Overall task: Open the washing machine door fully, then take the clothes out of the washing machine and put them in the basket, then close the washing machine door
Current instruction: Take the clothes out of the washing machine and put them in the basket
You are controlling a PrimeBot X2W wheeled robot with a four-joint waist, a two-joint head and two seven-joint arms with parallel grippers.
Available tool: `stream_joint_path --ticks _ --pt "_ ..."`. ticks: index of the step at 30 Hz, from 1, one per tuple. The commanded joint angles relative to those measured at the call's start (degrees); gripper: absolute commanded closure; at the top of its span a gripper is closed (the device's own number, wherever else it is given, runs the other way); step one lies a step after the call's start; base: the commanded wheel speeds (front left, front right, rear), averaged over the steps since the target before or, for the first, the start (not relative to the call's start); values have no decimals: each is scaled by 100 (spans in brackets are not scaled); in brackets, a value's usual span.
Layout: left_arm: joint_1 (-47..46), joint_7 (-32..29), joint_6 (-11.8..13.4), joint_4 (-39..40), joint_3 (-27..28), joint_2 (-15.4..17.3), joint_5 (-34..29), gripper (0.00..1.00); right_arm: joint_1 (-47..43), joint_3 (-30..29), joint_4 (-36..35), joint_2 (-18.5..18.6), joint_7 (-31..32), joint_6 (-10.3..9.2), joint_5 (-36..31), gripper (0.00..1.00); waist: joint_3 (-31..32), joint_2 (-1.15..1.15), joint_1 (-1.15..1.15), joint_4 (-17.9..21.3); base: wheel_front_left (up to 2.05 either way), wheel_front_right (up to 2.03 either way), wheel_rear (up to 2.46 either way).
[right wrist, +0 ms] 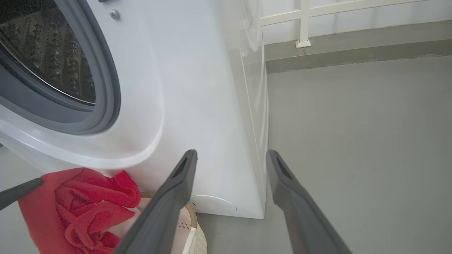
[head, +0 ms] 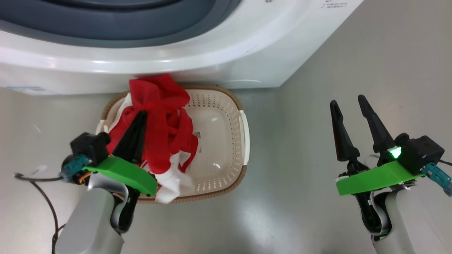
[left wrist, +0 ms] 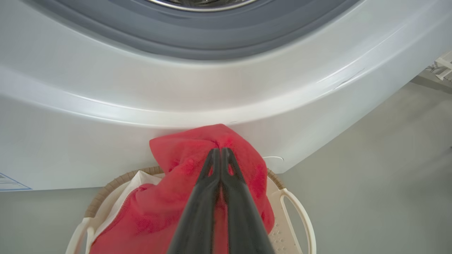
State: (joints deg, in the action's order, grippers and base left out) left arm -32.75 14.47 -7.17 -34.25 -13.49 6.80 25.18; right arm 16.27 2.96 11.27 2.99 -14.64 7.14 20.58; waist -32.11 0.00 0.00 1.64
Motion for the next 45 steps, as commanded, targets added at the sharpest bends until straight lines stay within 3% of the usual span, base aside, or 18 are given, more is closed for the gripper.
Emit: stream_joint_path --ticks 1,18,19,20,22,23,24,36,45 --pt "-70 51 -30 -21 93 200 -23 100 34 160 -155 -12 -36 35 27 0 -135 0 0 84 0 0 0" --pt "-1123 52 -31 -2151 -953 337 511 100 352 202 -281 -12 -36 35 56 0 -851 0 0 305 0 0 0" --pt "-1174 52 -31 -2250 -986 345 549 96 362 204 -281 -12 -36 35 56 0 -866 0 0 311 0 0 0" --pt "-1224 52 -31 -2330 -1013 348 594 86 372 206 -281 -12 -36 35 55 0 -882 0 0 316 0 0 0" --pt "-1311 52 -31 -2410 -1065 363 676 52 392 209 -281 -12 -36 35 56 0 -907 0 0 327 0 0 0" --pt "-1343 52 -31 -2433 -1090 374 711 29 398 208 -280 -12 -36 35 57 0 -910 0 0 331 0 0 0" --pt "-1370 52 -31 -2444 -1111 384 744 0 403 205 -280 -12 -36 35 57 0 -913 0 0 333 0 0 0" --pt "-1287 52 -32 -2255 -1188 447 967 0 372 184 -191 -12 -36 35 40 0 -659 0 0 259 0 0 0" --pt "-860 52 -32 -1685 -725 489 845 0 206 160 -59 -12 -36 35 -2 0 -16 0 0 145 0 0 0"
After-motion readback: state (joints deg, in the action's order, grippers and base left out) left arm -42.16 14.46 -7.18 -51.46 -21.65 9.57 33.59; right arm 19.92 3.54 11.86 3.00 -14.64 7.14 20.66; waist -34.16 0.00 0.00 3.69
